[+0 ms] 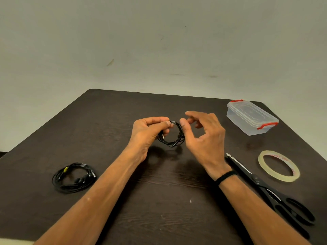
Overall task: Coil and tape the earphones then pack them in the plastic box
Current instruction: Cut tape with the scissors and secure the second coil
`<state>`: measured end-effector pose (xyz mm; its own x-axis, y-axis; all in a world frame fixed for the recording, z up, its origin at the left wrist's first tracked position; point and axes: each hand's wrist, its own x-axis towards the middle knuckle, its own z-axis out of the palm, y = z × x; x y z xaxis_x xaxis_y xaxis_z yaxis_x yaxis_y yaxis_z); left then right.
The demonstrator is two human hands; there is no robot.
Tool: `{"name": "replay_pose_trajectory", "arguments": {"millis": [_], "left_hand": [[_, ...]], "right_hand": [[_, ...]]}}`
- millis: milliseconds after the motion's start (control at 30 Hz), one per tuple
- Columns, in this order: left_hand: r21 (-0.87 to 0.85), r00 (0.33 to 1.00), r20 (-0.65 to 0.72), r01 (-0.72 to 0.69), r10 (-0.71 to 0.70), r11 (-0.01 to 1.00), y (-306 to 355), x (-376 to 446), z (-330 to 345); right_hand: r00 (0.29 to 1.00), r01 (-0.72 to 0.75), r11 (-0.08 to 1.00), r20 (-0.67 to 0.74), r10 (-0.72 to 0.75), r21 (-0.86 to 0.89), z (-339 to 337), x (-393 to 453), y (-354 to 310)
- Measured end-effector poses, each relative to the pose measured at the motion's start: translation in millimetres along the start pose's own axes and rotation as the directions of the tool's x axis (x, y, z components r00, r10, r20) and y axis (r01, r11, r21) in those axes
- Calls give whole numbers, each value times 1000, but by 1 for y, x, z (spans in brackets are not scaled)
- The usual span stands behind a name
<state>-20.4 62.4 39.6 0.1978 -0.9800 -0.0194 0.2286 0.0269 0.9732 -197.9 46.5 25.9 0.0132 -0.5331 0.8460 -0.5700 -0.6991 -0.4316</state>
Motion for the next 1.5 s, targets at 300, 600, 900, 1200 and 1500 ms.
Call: {"name": "replay_pose_trajectory", "arguments": {"millis": [300, 600, 900, 1200, 1500], "left_hand": [[101, 998, 61, -17, 11, 995, -2, -3, 5], [270, 993, 54, -111, 100, 956, -2, -5, 6], [342, 985, 78, -169, 151, 924, -3, -10, 14], [323, 980, 135, -181, 144, 929, 3, -11, 11], [331, 966, 146, -253, 215, 909, -3, 2, 1]], "right_hand": [[948, -113, 990, 306, 84, 79, 2, 2, 11], [931, -31, 999, 364, 40, -32, -1, 3, 8], [951, 59, 955, 307, 35, -292, 0, 1, 11], [966, 76, 934, 259, 19, -348, 6, 2, 7], [743, -584, 783, 529, 410, 213, -4, 11, 12]]}}
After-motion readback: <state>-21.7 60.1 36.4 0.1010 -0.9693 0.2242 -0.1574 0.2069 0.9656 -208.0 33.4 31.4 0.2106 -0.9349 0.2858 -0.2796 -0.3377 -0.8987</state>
